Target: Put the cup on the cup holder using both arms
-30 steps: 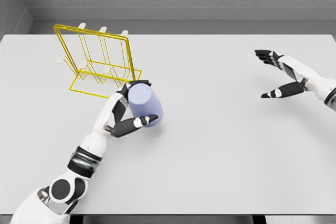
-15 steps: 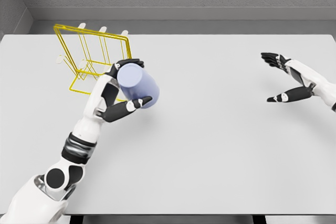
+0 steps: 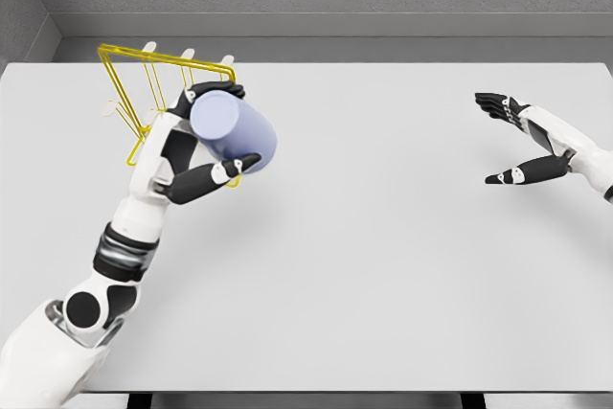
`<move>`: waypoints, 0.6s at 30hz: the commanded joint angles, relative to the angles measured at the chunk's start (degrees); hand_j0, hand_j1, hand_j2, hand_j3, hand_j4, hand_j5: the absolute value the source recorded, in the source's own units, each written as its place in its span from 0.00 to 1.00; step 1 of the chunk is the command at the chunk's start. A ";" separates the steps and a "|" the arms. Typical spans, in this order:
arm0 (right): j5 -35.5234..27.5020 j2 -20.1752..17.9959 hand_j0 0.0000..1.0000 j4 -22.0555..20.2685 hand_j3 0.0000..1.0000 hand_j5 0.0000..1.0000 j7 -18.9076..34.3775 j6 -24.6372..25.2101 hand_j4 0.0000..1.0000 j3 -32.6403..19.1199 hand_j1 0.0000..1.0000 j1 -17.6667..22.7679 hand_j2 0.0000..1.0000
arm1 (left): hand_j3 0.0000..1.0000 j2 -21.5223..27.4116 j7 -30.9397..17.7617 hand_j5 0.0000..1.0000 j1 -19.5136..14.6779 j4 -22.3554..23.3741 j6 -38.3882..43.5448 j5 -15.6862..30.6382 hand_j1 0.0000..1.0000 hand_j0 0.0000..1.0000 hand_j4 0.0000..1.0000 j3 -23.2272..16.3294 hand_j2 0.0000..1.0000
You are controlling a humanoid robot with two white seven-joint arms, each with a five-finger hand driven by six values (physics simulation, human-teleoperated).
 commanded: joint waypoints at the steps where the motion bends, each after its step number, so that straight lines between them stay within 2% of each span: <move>1: -0.50 0.03 1.00 -0.05 1.00 1.00 -0.01 0.05 1.00 0.00 1.00 0.00 1.00 | 0.64 0.38 0.13 0.64 0.00 -0.03 -0.60 0.01 0.64 0.64 0.64 -0.06 0.64; 10: -0.50 0.21 1.00 0.13 1.00 1.00 -0.01 0.13 1.00 0.09 1.00 -0.18 1.00 | 0.64 3.81 1.19 0.64 -0.53 -0.03 -1.57 2.30 0.64 0.64 0.64 1.08 0.64; 18: -0.50 0.21 1.00 0.39 1.00 1.00 -0.01 0.22 1.00 0.09 1.00 -0.53 1.00 | 0.64 3.72 2.24 0.64 -0.97 0.06 -0.87 2.74 0.64 0.64 0.64 2.75 0.64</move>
